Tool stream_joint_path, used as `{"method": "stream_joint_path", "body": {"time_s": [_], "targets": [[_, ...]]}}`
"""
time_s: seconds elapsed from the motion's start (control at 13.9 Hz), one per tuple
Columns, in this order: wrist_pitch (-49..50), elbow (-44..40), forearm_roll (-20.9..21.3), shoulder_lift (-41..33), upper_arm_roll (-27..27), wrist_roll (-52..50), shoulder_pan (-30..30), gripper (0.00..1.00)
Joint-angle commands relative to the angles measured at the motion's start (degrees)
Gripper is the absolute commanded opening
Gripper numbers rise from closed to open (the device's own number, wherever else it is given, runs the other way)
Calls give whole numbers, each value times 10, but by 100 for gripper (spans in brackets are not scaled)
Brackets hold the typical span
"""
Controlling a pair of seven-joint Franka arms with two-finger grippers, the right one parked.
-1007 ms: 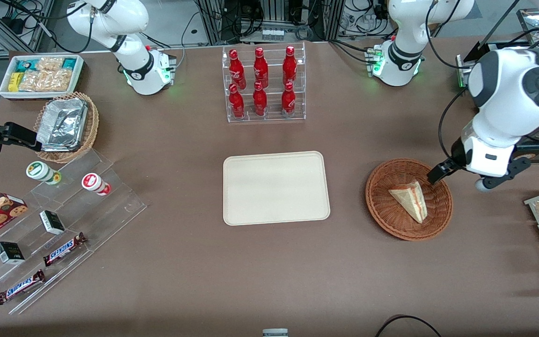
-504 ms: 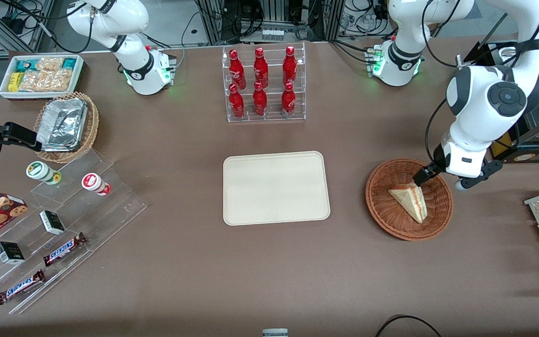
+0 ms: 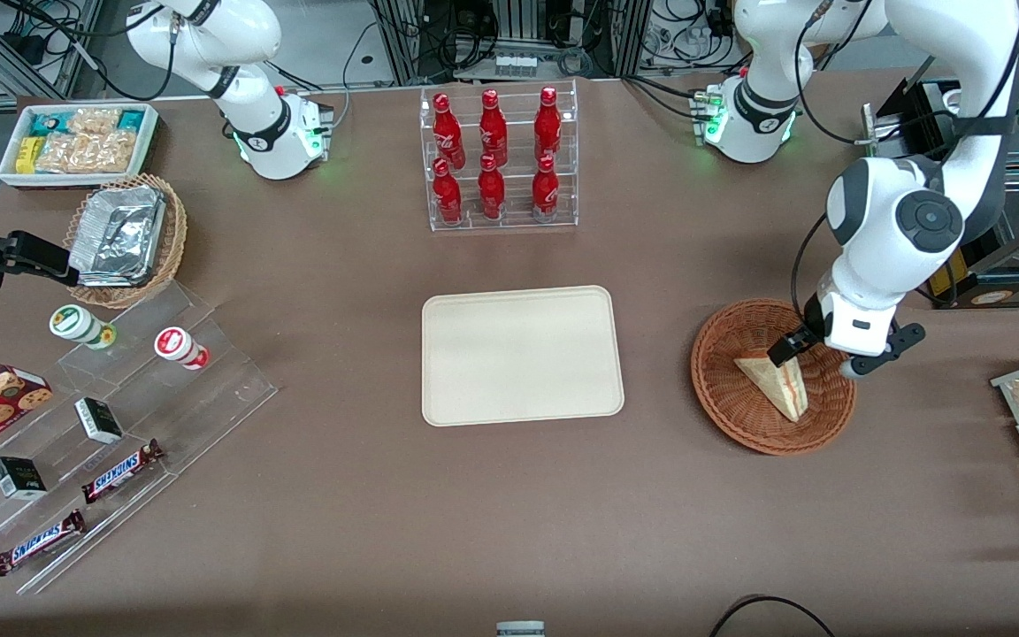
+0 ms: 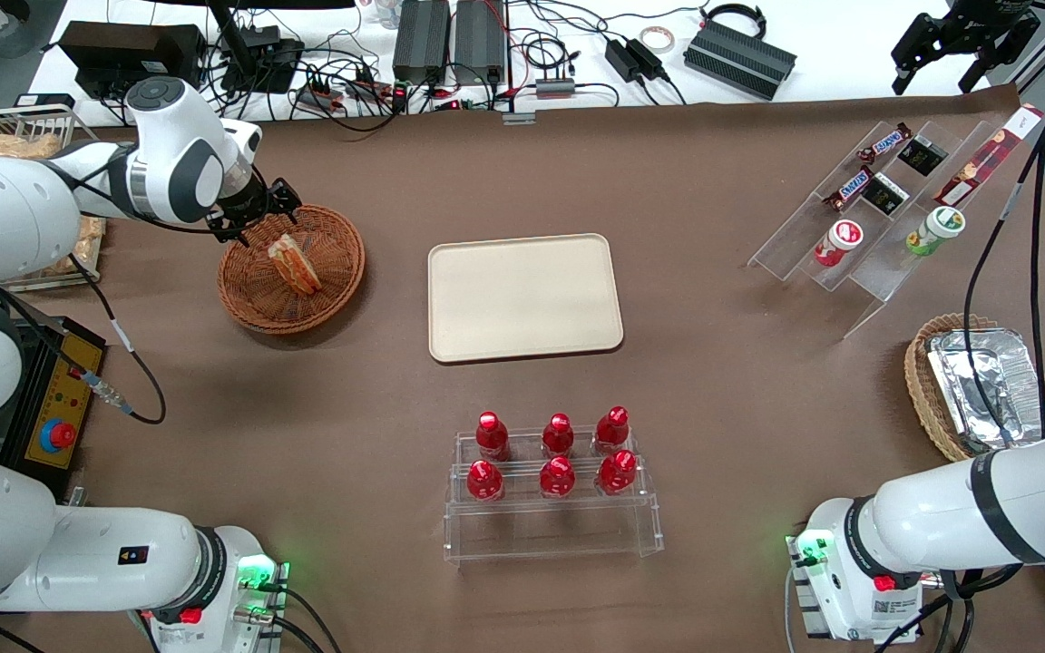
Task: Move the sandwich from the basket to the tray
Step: 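Lower the open left gripper around the wrapped sandwich, then close the left gripper on the sandwich and lift it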
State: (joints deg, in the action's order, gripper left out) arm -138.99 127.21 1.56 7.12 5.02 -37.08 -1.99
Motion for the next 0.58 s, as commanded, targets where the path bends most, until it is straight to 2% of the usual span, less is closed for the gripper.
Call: {"method": "stream_joint_path", "body": {"time_s": [0.0, 0.5], "targets": [[-15, 4, 3, 12, 0, -13, -4, 100], [-48, 8, 4, 53, -1, -12, -4, 100]]}}
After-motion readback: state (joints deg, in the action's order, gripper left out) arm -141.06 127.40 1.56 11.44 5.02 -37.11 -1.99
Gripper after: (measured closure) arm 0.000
